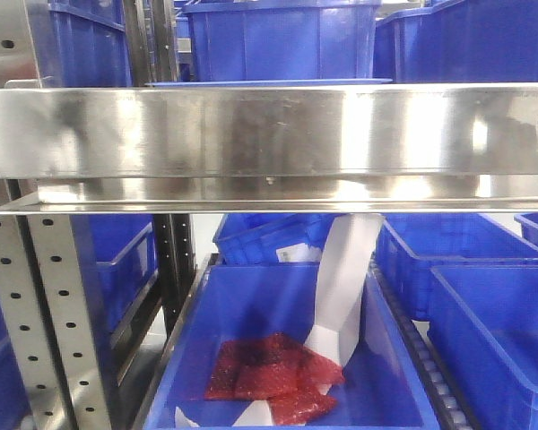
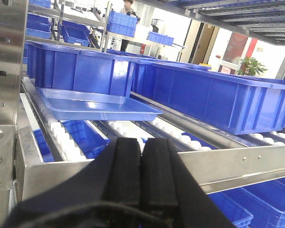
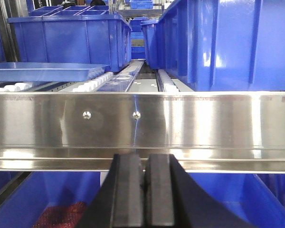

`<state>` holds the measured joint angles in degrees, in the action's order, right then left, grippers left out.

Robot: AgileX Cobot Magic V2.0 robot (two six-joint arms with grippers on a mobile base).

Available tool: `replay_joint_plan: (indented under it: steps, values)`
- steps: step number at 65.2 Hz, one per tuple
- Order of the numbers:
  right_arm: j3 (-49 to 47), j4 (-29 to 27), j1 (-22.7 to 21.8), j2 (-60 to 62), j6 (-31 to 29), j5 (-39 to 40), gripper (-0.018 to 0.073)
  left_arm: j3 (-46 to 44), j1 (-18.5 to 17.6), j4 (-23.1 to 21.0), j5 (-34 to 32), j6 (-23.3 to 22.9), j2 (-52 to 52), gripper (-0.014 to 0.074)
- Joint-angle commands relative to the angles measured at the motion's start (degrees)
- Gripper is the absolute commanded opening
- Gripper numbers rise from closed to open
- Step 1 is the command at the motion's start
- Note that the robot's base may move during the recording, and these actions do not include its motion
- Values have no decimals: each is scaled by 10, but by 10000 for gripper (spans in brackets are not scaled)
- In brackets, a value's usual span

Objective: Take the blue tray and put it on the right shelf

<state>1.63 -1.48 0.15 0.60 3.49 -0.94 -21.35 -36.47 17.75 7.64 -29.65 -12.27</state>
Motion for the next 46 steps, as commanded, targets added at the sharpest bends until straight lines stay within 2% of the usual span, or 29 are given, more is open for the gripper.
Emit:
replay_joint_plan:
  steps: [1, 36, 38, 41, 42, 45, 46]
  values:
    - [-13, -1, -3, 11, -4, 47, 53, -16, -4, 4, -51, -1, -6, -48]
    - [-13, -1, -3, 11, -4, 47, 53, -16, -4, 4, -49, -1, -6, -48]
    - [-13, -1, -3, 11, -4, 47, 53, -16, -3, 4, -44, 9, -4, -48]
    - [-13, -1, -3, 11, -4, 47, 53, -16, 0, 0, -30, 53, -2, -48]
    - [-13, -1, -3, 11, -4, 47, 53, -16, 4, -7, -26, 80, -1, -48]
    - [-13, -1, -3, 11, -4, 47, 53, -16, 15, -48, -7, 148, 6, -48]
    - [-13, -1, -3, 11, -4, 47, 53, -15, 22, -74, -4, 177, 11, -48]
